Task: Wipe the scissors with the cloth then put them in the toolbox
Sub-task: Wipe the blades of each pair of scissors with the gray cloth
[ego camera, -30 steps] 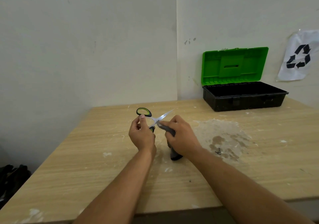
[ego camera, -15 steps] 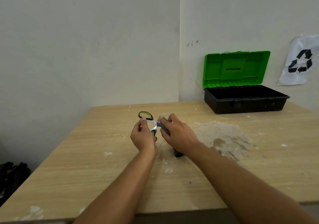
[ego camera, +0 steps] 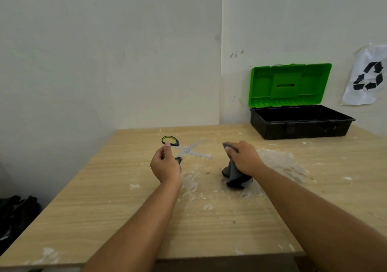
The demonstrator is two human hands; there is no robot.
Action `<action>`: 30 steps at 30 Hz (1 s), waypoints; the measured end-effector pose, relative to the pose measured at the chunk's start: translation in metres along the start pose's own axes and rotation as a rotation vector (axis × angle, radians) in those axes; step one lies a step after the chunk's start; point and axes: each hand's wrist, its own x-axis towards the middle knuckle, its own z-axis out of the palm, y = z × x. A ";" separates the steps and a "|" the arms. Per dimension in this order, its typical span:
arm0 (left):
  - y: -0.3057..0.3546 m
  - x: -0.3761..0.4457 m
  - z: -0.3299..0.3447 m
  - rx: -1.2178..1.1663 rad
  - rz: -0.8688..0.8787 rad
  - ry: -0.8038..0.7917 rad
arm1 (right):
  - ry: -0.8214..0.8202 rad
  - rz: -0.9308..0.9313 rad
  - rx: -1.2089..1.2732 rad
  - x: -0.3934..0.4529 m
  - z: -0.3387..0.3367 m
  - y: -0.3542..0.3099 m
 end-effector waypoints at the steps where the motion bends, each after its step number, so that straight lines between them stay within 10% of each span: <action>1: 0.000 0.000 0.000 -0.010 0.001 0.002 | -0.003 0.024 0.051 -0.002 0.000 0.000; 11: -0.003 -0.015 0.016 -0.077 -0.115 -0.022 | -0.203 0.286 1.046 -0.024 -0.002 -0.026; 20: 0.000 -0.013 0.018 -0.068 -0.144 -0.009 | -0.283 0.397 1.368 -0.031 -0.006 -0.017; 25: 0.002 -0.006 0.018 -0.085 -0.136 0.027 | -0.331 0.473 1.215 -0.033 -0.014 -0.012; 30: 0.006 -0.009 0.030 -0.083 -0.163 0.056 | -0.283 0.017 0.357 -0.027 0.001 -0.028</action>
